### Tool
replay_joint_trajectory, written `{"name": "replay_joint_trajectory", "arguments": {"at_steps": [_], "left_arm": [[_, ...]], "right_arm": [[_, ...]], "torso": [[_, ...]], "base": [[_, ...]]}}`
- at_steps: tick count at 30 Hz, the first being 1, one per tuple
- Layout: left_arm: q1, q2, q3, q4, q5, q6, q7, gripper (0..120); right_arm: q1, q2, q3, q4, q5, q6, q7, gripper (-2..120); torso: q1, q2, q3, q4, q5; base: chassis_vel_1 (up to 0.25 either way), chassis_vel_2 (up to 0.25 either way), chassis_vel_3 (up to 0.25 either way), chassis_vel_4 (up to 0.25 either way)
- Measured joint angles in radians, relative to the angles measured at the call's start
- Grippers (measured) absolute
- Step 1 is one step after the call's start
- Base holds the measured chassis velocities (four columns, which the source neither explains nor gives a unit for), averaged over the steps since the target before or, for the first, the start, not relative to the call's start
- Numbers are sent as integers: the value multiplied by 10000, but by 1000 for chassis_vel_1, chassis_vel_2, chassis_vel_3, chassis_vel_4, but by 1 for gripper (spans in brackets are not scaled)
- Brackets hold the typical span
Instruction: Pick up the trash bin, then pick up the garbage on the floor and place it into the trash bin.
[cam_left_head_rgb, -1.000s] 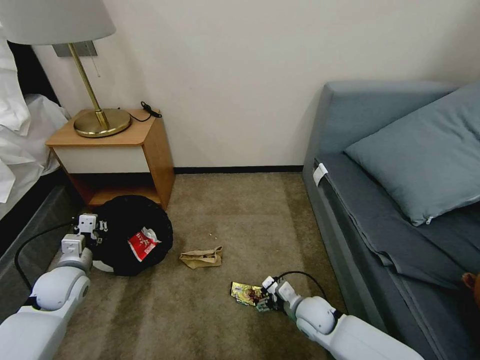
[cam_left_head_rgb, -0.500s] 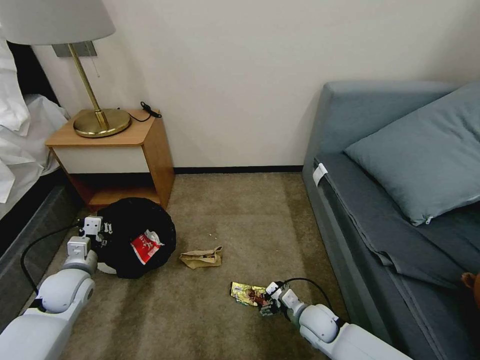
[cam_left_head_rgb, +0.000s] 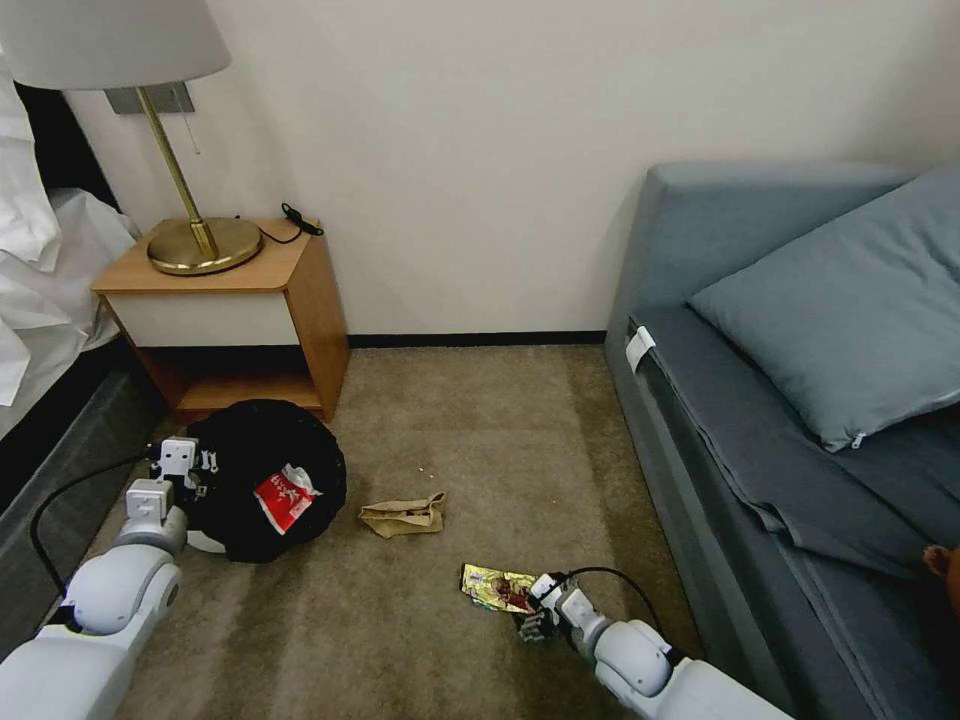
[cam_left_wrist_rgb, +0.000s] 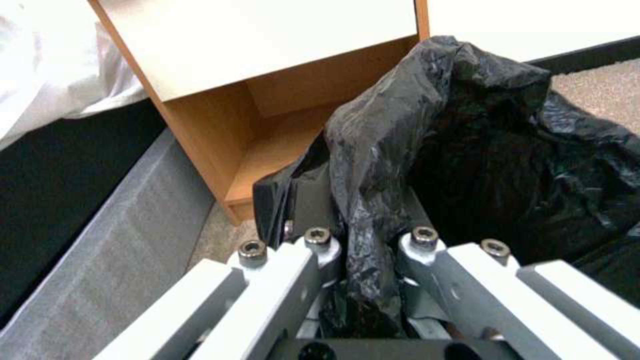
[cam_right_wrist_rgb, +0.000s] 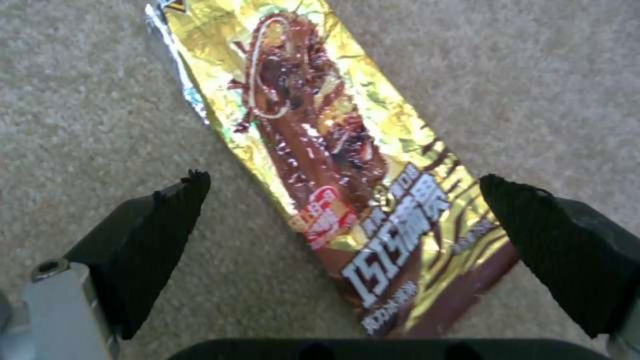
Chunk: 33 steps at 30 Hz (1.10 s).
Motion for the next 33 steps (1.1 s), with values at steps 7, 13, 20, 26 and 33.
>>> {"name": "replay_joint_trajectory", "arguments": {"at_steps": [7,13,20,26,33], "left_arm": [[196,26,-134,-15,1,-58,19,4],[259,100,-257,-79,-22,-63,25,4],[257,118,-278,-105,-41,-68,33,4],[231,116,-259,-146,-54,-68,35,4],[334,99,-304,-103,-56,-139,62,4]], "right_arm": [[29,311,52,-368,-51,103,-62,88],[44,395,104,-651,-134,299,-193,77],[68,438,162,-811,-163,386,-309,76],[33,514,180,-830,-153,378,-332,62],[8,481,202,-839,-152,413,-458,40]], "torso": [[0,0,0,2,0],[0,0,0,0,0],[0,1,-1,0,-2],[-1,1,-1,-2,-1],[0,1,1,6,9]], "base": [[0,0,0,0],[0,0,0,0],[0,0,0,0],[0,0,0,0],[0,0,0,0]]}}
